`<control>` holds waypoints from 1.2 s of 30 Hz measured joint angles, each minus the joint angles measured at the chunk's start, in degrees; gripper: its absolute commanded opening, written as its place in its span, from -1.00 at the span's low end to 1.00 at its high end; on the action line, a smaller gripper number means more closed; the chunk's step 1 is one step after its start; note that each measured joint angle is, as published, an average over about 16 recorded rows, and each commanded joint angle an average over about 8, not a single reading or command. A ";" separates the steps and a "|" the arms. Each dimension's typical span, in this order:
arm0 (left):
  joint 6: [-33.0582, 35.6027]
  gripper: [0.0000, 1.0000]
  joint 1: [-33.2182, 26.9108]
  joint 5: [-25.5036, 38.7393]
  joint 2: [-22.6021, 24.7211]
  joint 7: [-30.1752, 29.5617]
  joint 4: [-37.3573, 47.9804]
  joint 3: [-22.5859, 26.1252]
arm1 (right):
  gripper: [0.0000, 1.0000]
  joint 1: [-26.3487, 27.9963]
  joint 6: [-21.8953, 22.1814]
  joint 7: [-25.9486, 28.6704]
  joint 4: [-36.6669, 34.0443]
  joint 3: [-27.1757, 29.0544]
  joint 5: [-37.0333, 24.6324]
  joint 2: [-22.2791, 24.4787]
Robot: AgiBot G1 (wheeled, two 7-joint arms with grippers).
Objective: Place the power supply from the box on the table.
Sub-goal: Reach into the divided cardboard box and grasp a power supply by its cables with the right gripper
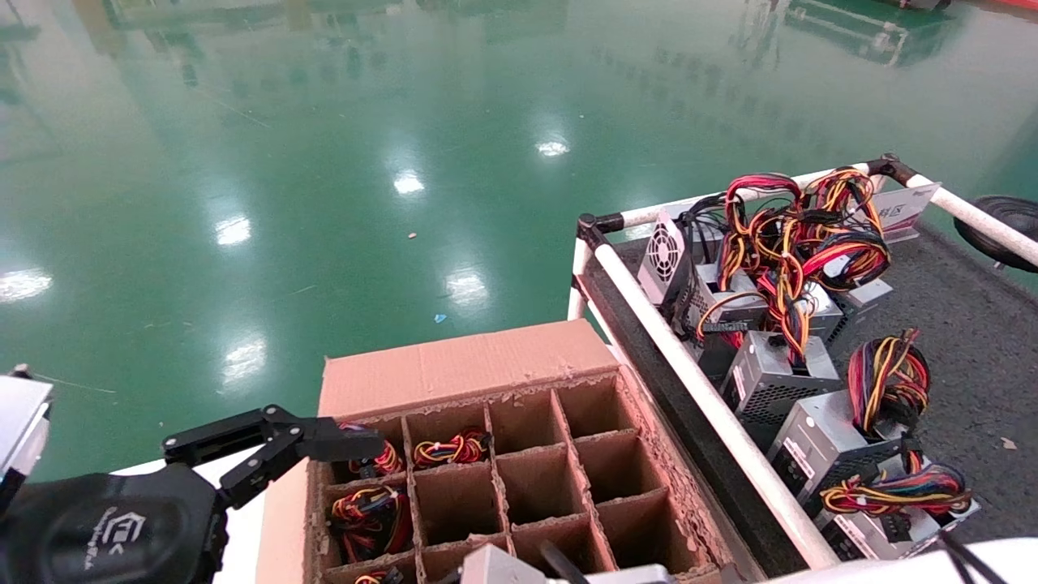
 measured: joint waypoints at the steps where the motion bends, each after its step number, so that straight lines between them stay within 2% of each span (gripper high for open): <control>1: 0.00 1.00 0.00 0.00 0.00 0.00 0.00 0.00 | 1.00 0.09 0.55 0.39 0.00 -0.24 -0.71 -0.35; 9: -0.01 1.00 0.00 -0.01 -0.01 0.01 0.00 0.01 | 0.98 0.67 3.96 3.26 0.04 -1.55 -5.26 -1.81; 10: -0.01 1.00 0.00 -0.01 -0.01 0.01 0.00 0.02 | 0.85 0.73 4.20 3.55 0.05 -1.68 -5.64 -1.95; 11: -0.01 1.00 0.00 -0.01 -0.01 0.01 0.00 0.02 | 0.63 0.78 4.42 3.84 0.05 -1.82 -5.99 -2.11; 17: -0.01 1.00 -0.01 -0.02 -0.01 0.01 0.00 0.03 | -0.85 0.92 5.68 5.35 0.05 -2.78 -8.07 -3.45; 18: -0.01 1.00 -0.01 -0.02 -0.01 0.01 0.00 0.03 | -0.97 0.92 5.93 5.58 0.05 -2.95 -8.44 -3.71; 36: -0.02 1.00 -0.01 -0.04 -0.02 0.03 0.00 0.05 | -1.00 1.96 9.59 10.93 0.05 -4.49 -13.57 -6.55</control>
